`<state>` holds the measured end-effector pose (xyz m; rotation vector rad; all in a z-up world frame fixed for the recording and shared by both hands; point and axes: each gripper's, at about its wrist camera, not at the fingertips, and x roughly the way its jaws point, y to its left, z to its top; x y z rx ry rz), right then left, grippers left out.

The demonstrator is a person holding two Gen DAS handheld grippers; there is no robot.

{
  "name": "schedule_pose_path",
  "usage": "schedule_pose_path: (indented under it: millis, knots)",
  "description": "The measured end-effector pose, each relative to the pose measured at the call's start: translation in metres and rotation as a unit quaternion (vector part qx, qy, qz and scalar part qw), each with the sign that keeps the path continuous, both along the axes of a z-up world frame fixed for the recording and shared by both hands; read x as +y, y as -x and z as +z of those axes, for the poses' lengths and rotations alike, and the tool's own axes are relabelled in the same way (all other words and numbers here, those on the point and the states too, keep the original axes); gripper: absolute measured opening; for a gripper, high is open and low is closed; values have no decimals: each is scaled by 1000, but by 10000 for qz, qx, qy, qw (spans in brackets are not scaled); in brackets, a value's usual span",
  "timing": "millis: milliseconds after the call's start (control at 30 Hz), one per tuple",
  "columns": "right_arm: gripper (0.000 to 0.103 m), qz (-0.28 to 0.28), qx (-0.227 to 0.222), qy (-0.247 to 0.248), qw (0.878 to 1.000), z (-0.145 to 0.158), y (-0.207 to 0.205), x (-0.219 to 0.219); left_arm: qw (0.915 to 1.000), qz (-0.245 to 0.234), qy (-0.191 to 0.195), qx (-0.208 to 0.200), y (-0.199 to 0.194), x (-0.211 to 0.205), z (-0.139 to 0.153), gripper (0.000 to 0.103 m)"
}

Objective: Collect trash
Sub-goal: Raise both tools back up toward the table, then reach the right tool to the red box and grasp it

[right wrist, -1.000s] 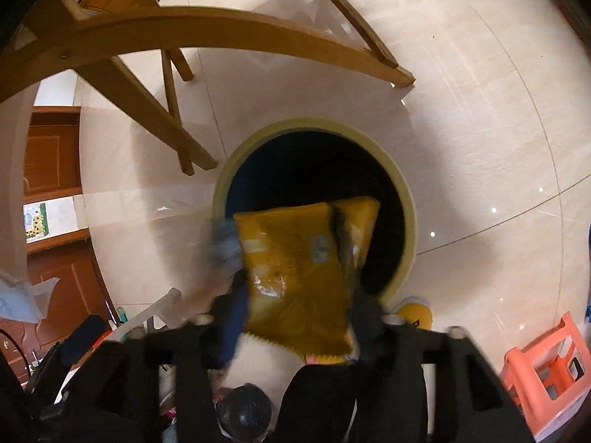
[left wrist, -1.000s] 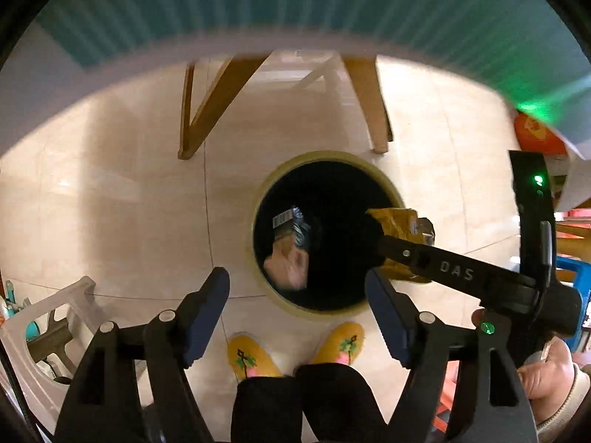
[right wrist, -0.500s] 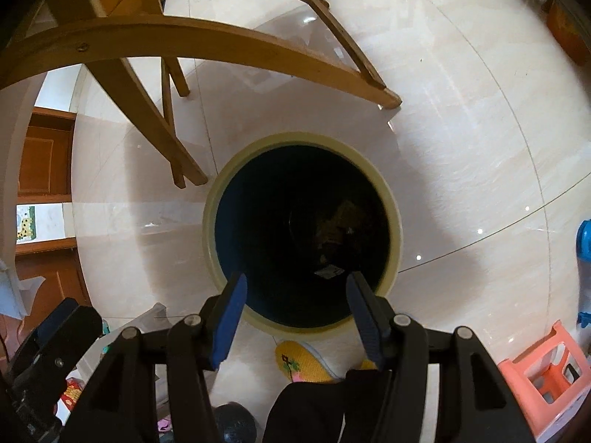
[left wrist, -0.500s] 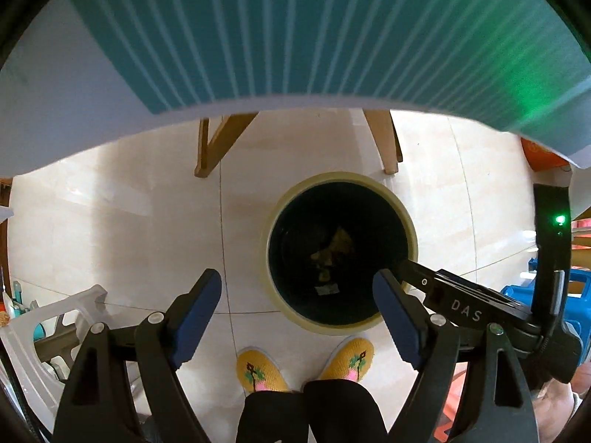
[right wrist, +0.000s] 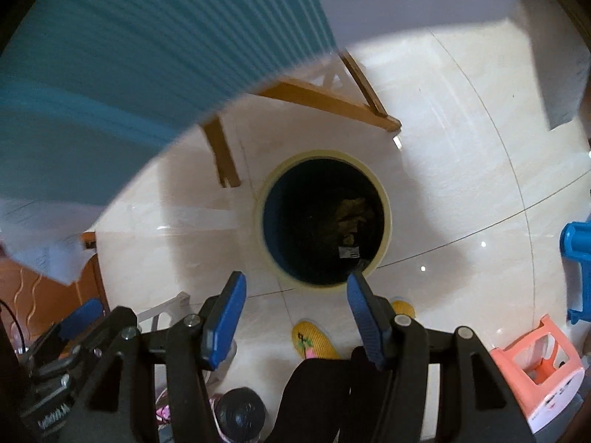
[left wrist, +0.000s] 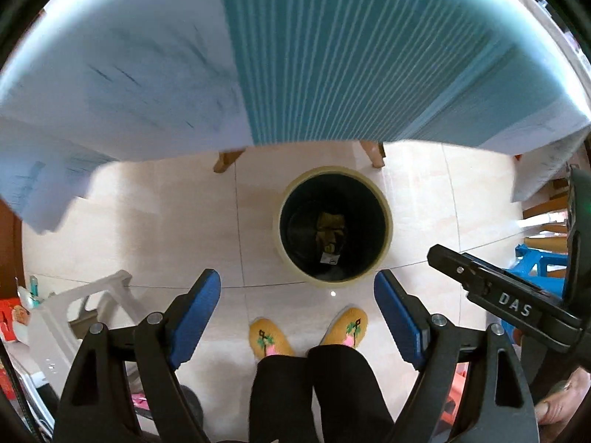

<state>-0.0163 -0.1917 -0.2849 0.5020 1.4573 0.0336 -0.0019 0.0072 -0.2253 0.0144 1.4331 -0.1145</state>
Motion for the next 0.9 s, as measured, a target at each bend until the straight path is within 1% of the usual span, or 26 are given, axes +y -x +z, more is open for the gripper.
schedule_pose_path:
  millis: [133, 167, 267, 300, 333, 400, 433, 533, 600, 700, 767, 833, 900]
  knots:
    - [57, 243, -285, -98, 9993, 59, 10, 5, 9996, -137, -52, -256, 6, 4, 58, 84]
    - [57, 299, -353, -106, 9989, 70, 12, 5, 9993, -156, -67, -327, 6, 6, 70, 84]
    - [57, 584, -720, -64, 9957, 118, 14, 11, 9982, -117, -69, -579, 8, 10, 111, 84]
    - [57, 658, -822, -41, 9944, 130, 14, 12, 9975, -85, -64, -700, 8, 12, 126, 84]
    - [57, 790, -992, 18, 9919, 149, 13, 14, 9968, -62, -72, -796, 8, 14, 138, 84]
    - [57, 954, -1238, 80, 9877, 174, 10, 16, 9945, 5, -118, -1043, 6, 14, 166, 84]
    - [57, 1025, -1352, 107, 9854, 187, 9, 17, 9924, 55, -153, -1222, 4, 16, 181, 84]
    - [57, 1226, -1735, 150, 9771, 221, -2, 20, 9865, 205, -287, -1602, -4, 16, 216, 84]
    - [57, 1390, -2037, 202, 9689, 245, -8, 23, 9824, 377, -311, -1802, -9, 18, 236, 84]
    - [57, 1644, -2403, 309, 9562, 272, -18, 27, 9774, 631, -239, -2006, -16, 22, 258, 84]
    - [57, 1819, -2598, 403, 9475, 288, -28, 31, 9754, 760, -199, -2059, -19, 27, 266, 84]
    - [58, 1949, -2736, 478, 9407, 297, -41, 35, 9762, 800, -116, -2012, -25, 30, 268, 84]
    - [58, 2119, -2866, 636, 9322, 305, -56, 42, 9773, 803, -92, -1956, -31, 31, 263, 82]
